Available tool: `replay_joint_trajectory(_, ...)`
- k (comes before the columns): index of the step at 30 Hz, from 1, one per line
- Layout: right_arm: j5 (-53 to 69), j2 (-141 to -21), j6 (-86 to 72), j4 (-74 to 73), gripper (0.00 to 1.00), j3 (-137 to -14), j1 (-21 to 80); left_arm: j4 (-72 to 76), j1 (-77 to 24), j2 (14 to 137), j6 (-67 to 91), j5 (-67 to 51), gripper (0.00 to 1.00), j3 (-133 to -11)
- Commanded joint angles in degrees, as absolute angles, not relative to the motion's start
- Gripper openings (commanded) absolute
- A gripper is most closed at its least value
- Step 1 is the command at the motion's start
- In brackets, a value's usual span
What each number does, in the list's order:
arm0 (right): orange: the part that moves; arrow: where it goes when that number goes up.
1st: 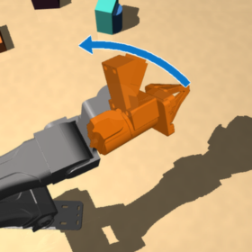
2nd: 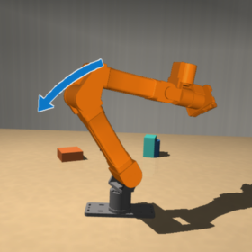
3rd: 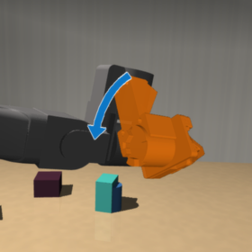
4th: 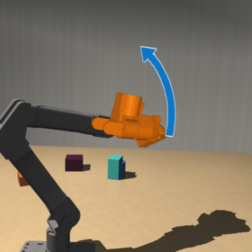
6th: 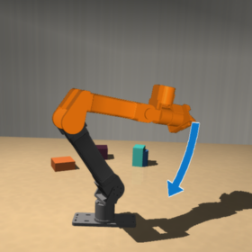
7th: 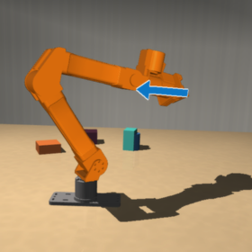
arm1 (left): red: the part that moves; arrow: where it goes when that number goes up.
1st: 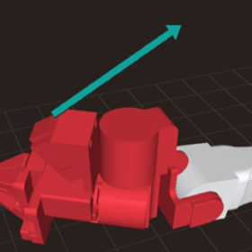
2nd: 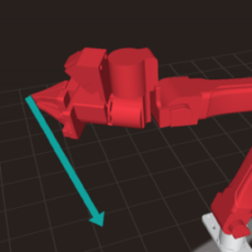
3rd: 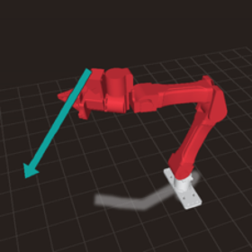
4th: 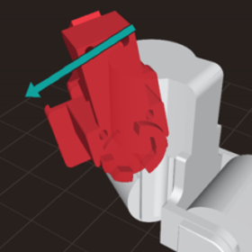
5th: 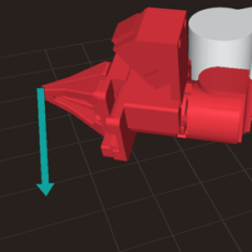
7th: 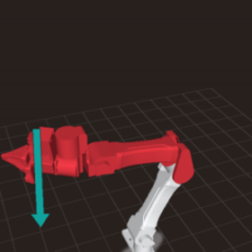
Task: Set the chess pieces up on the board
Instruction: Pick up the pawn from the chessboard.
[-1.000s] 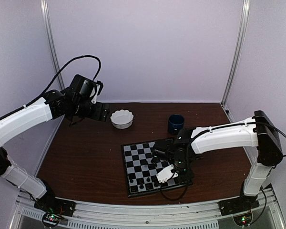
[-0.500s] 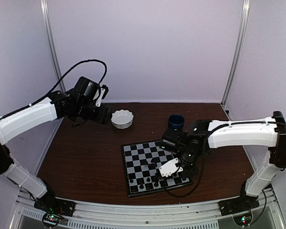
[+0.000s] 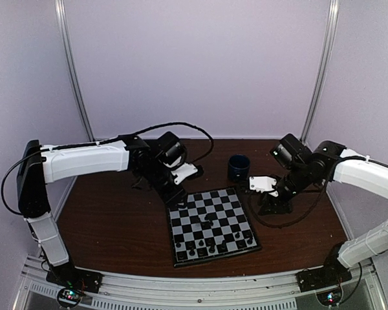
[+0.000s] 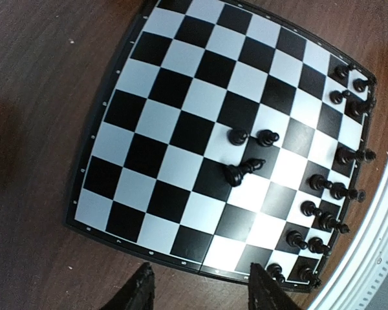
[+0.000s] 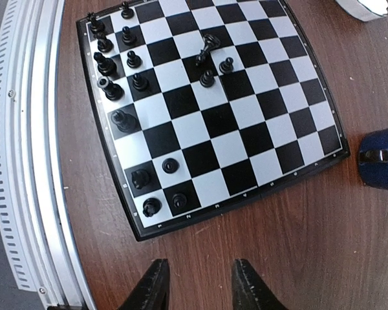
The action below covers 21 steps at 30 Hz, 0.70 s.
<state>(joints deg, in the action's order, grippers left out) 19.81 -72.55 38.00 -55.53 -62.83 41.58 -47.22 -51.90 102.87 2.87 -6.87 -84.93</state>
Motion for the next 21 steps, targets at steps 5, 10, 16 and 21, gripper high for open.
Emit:
replay_joint_trajectory(5, 28.2, -78.0, 36.5, -44.7, 0.35, -62.6, 41.0, -45.8, -49.8, 101.4, -1.9, -14.1, 0.49, -82.6)
replay_joint_trajectory(10, 28.5, -90.0, 35.2, -44.9, 0.35, -71.4, 42.3, -42.3, -45.2, 97.5, 4.1, -16.3, 0.5, -82.0)
replay_joint_trajectory(16, 25.4, -101.0, 33.8, -43.5, 0.37, -78.2, 45.8, -36.5, -39.5, 92.2, 9.9, -9.1, 0.55, -78.9)
replay_joint_trajectory(21, 22.6, -108.4, 33.7, -45.2, 0.36, -83.0, 48.9, -37.4, -35.9, 91.3, 11.0, 0.9, 0.56, -76.7)
